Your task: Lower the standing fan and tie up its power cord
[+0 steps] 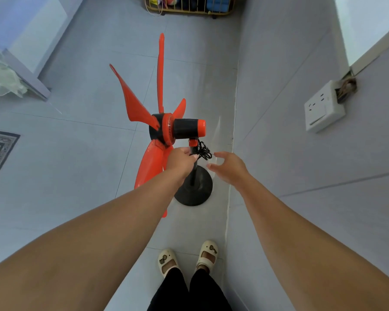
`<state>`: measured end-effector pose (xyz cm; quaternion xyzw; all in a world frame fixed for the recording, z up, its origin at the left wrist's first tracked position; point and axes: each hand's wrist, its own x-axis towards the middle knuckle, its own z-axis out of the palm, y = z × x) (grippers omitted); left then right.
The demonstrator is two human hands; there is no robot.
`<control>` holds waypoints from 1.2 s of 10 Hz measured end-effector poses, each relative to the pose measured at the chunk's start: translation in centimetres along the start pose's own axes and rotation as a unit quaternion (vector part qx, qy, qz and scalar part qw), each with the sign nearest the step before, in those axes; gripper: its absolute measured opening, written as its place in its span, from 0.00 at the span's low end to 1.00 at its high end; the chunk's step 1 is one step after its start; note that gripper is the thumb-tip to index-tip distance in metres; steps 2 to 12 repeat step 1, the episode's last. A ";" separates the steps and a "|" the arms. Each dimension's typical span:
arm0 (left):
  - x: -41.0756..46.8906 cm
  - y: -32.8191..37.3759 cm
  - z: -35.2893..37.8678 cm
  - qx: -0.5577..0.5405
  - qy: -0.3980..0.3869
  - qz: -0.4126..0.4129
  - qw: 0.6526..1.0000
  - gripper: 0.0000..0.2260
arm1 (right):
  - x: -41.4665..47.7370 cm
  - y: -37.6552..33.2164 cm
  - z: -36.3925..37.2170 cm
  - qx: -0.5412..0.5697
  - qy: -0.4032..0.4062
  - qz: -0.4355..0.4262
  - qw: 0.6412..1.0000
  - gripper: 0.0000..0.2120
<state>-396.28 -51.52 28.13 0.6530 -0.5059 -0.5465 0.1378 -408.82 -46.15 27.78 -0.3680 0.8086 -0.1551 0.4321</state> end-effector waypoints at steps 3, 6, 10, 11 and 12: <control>-1.1 0.0 -0.5 0.116 0.023 0.093 0.989 0.22 | -1.3 -0.4 -0.5 -0.096 0.065 -0.033 0.993 0.28; -1.1 0.0 -0.5 0.116 0.023 0.093 0.989 0.22 | -1.3 -0.4 -0.5 -0.096 0.065 -0.033 0.993 0.28; -1.1 0.0 -0.5 0.116 0.023 0.093 0.989 0.22 | -1.3 -0.4 -0.5 -0.096 0.065 -0.033 0.993 0.28; -1.1 0.0 -0.5 0.116 0.023 0.093 0.989 0.22 | -1.3 -0.4 -0.5 -0.096 0.065 -0.033 0.993 0.28; -1.1 0.0 -0.5 0.116 0.023 0.093 0.989 0.22 | -1.3 -0.4 -0.5 -0.096 0.065 -0.033 0.993 0.28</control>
